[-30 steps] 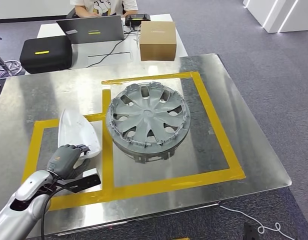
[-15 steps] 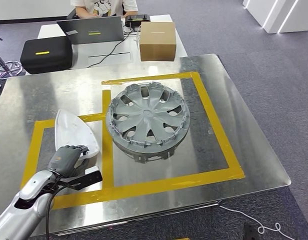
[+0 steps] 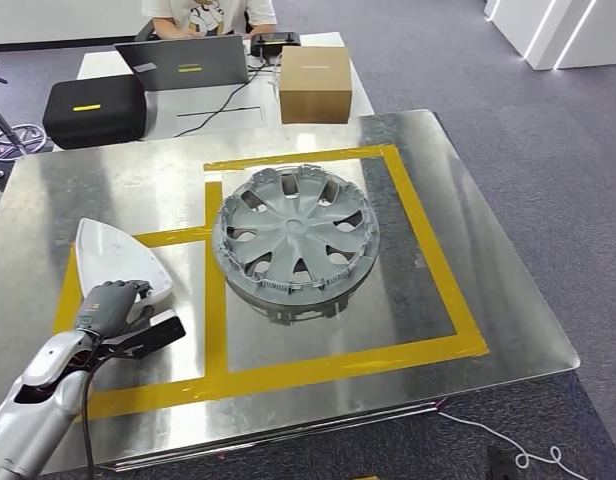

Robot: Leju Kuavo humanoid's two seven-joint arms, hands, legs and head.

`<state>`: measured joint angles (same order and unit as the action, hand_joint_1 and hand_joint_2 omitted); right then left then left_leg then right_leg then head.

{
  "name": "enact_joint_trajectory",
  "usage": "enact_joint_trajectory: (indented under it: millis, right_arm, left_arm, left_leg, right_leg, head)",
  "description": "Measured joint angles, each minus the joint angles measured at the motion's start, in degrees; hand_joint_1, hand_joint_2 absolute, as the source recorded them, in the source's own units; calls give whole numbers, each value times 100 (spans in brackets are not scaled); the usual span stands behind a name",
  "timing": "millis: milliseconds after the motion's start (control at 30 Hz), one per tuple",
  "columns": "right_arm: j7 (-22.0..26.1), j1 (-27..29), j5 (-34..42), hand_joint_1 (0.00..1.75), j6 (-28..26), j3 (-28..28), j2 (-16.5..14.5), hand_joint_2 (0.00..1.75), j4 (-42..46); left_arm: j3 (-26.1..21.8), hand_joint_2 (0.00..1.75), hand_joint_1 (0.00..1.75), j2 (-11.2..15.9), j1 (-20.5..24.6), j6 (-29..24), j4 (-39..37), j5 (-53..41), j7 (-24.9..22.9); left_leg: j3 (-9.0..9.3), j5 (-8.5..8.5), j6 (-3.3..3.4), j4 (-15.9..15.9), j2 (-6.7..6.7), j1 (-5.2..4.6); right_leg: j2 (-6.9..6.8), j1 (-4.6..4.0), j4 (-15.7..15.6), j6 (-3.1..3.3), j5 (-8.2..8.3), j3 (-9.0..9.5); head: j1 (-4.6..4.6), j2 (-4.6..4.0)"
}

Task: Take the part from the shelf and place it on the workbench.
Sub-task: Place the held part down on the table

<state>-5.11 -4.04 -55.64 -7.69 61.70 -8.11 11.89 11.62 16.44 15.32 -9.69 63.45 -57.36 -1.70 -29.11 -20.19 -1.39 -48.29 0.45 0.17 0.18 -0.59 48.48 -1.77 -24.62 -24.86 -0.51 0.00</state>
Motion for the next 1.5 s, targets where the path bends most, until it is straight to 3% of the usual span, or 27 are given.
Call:
enact_joint_trajectory:
  millis: [667, 1033, 1500]
  right_arm:
    - [0, 4, -11, 0, -4, 2, 2, 0, 0]
    - [32, 4, -13, 0, -1, 2, 4, 0, 0]
    - [33, 4, -25, 0, -1, 2, 11, 0, 0]
  left_arm:
    - [-309, 175, 175, -5, 15, -102, -367, -137, -48]
    - [-323, 175, 175, -41, -128, -147, -372, -11, 272]
    - [-323, 175, 175, -40, -141, -130, -372, -10, 293]
  left_leg:
    - [4, 6, 1, 0, 0, 0]
    - [3, 5, 1, 0, -1, -1]
    - [0, 5, 1, 0, -1, -1]
  right_leg:
    - [0, -1, 3, 4, 5, 2]
    - [-1, 0, 5, 4, 5, 6]
    - [-1, 0, 5, 4, 5, 11]
  head:
    - [-1, 0]
    - [0, 0]
    - [1, 0]
